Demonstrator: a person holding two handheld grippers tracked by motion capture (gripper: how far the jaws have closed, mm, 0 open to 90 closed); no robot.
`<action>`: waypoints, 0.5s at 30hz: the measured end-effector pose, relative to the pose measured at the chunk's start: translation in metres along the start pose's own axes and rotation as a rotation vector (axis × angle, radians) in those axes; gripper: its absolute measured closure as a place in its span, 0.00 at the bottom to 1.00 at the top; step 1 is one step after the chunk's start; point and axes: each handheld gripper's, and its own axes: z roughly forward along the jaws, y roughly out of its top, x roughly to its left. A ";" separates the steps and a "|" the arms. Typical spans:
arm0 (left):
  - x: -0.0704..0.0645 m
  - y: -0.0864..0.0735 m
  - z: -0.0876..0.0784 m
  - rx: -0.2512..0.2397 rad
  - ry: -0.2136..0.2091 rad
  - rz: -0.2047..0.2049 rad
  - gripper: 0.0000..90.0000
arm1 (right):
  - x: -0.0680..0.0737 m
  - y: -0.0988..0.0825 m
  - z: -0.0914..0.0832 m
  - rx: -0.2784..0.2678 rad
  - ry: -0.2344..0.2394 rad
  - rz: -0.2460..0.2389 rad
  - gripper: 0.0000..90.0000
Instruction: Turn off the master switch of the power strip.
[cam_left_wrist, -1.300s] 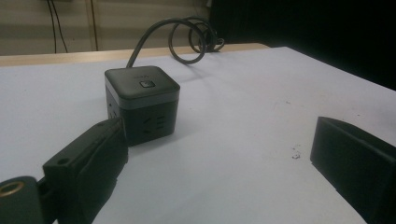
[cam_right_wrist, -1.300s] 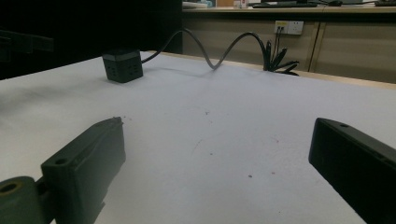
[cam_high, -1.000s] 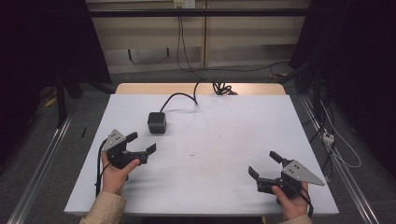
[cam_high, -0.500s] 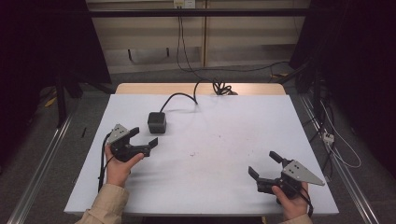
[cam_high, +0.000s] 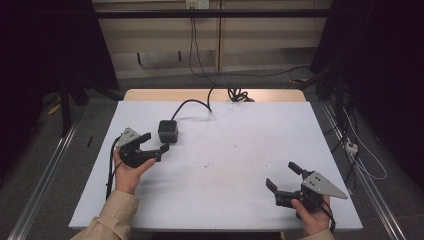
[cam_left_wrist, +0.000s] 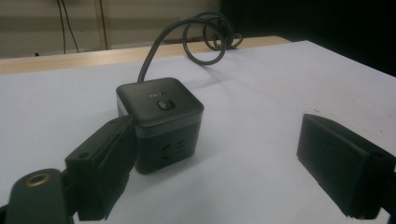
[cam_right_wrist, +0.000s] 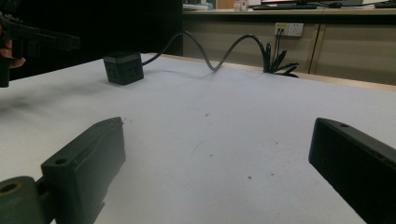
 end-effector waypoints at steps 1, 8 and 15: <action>0.000 0.001 0.000 0.002 0.001 0.001 0.16 | 0.000 0.000 0.000 0.000 0.001 0.000 0.04; 0.003 0.006 0.005 0.019 0.005 0.003 0.24 | 0.000 0.000 0.000 -0.001 0.003 -0.003 0.04; 0.003 0.010 0.008 0.034 0.016 0.025 0.36 | -0.001 0.000 0.000 -0.005 -0.001 -0.002 0.04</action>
